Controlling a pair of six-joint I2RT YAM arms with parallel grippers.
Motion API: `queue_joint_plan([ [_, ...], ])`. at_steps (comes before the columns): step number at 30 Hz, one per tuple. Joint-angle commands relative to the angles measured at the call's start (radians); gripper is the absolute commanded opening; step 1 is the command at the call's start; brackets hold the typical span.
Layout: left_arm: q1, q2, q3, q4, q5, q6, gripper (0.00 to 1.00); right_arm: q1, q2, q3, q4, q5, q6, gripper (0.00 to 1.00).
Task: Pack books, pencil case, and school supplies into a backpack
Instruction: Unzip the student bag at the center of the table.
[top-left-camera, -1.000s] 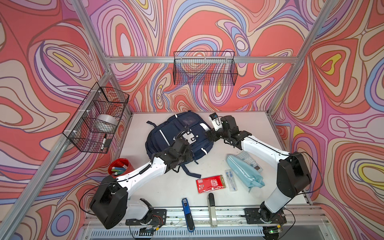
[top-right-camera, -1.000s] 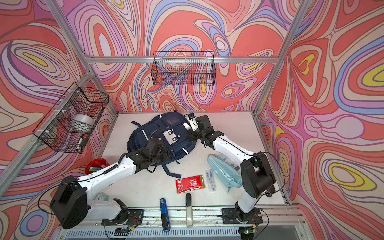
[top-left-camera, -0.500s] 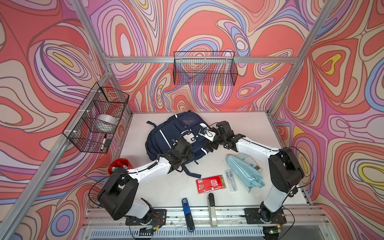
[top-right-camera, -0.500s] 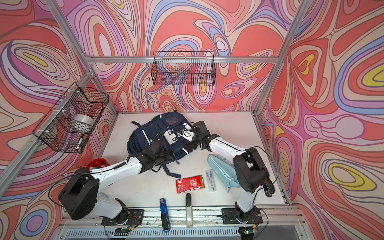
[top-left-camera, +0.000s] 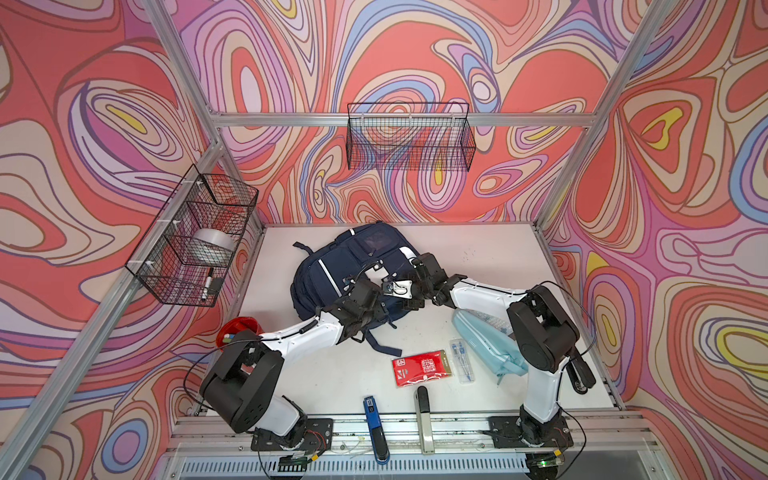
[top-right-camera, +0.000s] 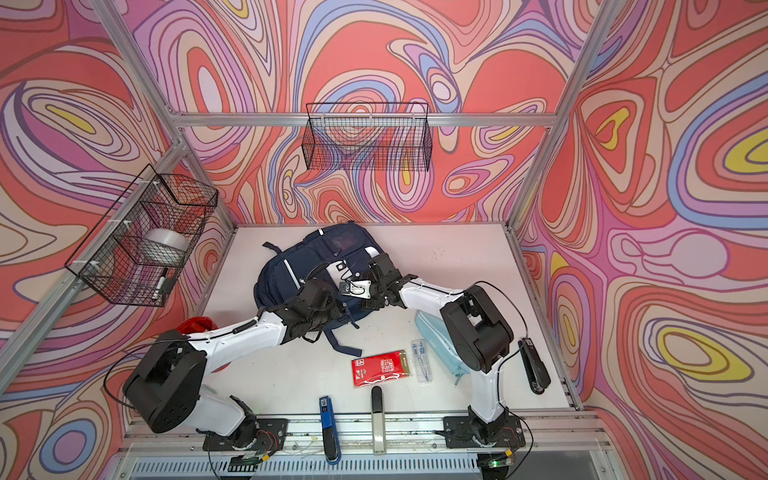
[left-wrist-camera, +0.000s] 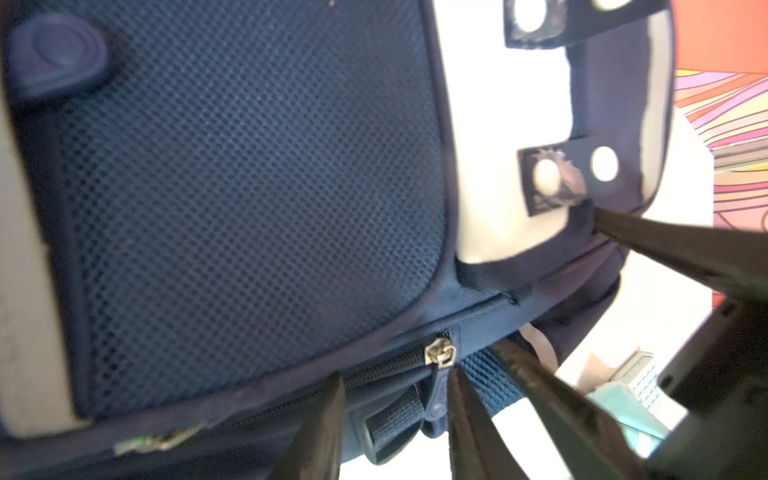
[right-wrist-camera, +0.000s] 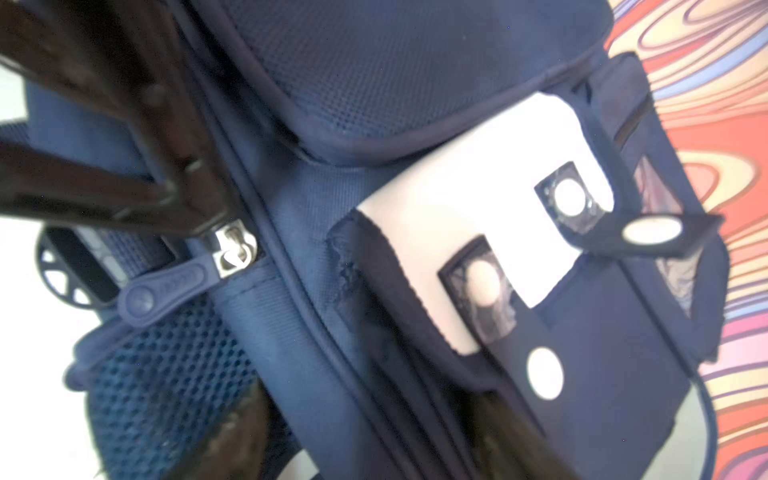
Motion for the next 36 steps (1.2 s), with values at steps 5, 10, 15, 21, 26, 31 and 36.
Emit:
queue_joint_plan([
  [5,0.008,-0.019,-0.022,0.015,-0.004,0.034,0.34,0.014,0.09,0.011,-0.044,-0.013,0.005,0.24],
  [10,0.009,-0.057,-0.057,0.081,0.011,0.141,0.39,0.012,0.022,0.014,-0.084,-0.063,0.042,0.07],
  [15,0.015,-0.13,-0.096,0.174,0.079,0.313,0.51,-0.003,0.003,0.056,-0.154,-0.075,0.049,0.0],
  [21,0.017,-0.114,-0.081,0.224,0.133,0.292,0.38,-0.005,0.001,0.075,-0.183,-0.091,0.063,0.0],
  [26,0.017,-0.079,-0.145,0.348,0.144,0.209,0.38,-0.012,-0.012,0.075,-0.181,-0.13,0.091,0.0],
  [31,0.01,-0.062,-0.156,0.314,0.092,0.14,0.47,-0.014,-0.028,0.067,-0.168,-0.14,0.098,0.0],
  [36,0.008,-0.007,-0.149,0.339,0.1,0.116,0.47,-0.014,-0.025,0.068,-0.165,-0.139,0.105,0.0],
])
